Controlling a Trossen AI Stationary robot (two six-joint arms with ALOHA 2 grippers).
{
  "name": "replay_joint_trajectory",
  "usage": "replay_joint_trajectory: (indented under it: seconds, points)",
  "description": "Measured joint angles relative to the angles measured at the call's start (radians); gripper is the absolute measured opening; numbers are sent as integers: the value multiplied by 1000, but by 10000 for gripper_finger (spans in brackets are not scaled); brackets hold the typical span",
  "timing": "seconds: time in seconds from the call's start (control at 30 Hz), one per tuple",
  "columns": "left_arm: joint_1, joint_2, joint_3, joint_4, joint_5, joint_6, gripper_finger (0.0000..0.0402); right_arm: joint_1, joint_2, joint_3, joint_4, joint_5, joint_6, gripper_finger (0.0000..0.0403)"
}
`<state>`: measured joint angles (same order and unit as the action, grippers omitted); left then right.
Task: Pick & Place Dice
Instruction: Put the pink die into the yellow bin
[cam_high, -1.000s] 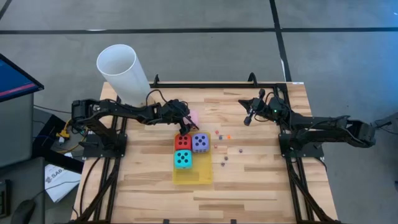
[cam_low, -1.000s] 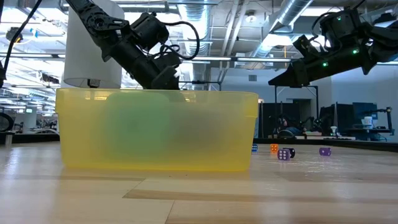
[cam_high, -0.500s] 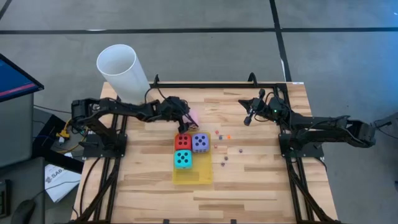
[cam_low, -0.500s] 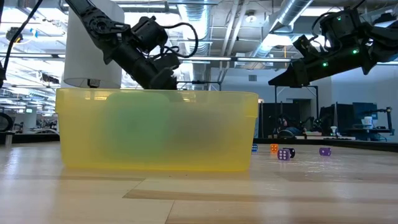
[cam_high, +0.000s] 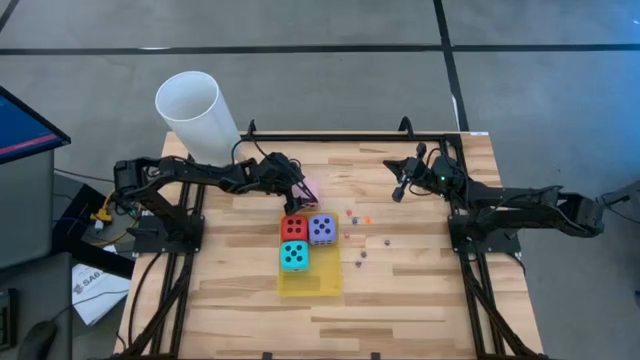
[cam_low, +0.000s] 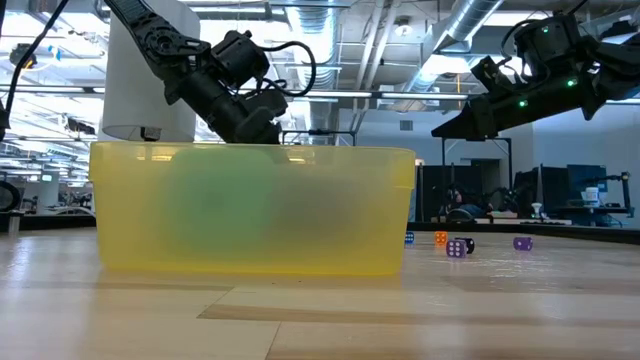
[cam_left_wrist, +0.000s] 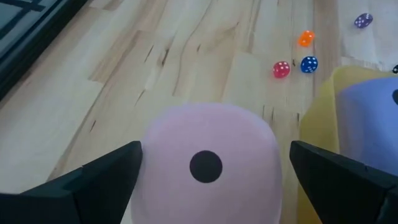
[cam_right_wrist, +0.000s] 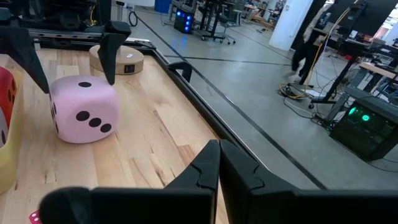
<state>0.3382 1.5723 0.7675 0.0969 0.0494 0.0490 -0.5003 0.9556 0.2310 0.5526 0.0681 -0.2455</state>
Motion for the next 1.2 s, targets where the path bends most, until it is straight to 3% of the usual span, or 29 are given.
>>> replay_joint_trajectory:
  seconds: [0.5, 0.83, 1.2]
  points:
    - [-3, 0, -1, 2, -1, -2, 400, 0, 0, 0, 0, 0, 0, 6]
    - [-56, 0, -1, -16, -86, -3, 400, 0, 0, 0, 0, 0, 0, 6]
    - [-62, -2, 1, -47, -93, -34, 400, 0, 0, 0, 0, 0, 2, 6]
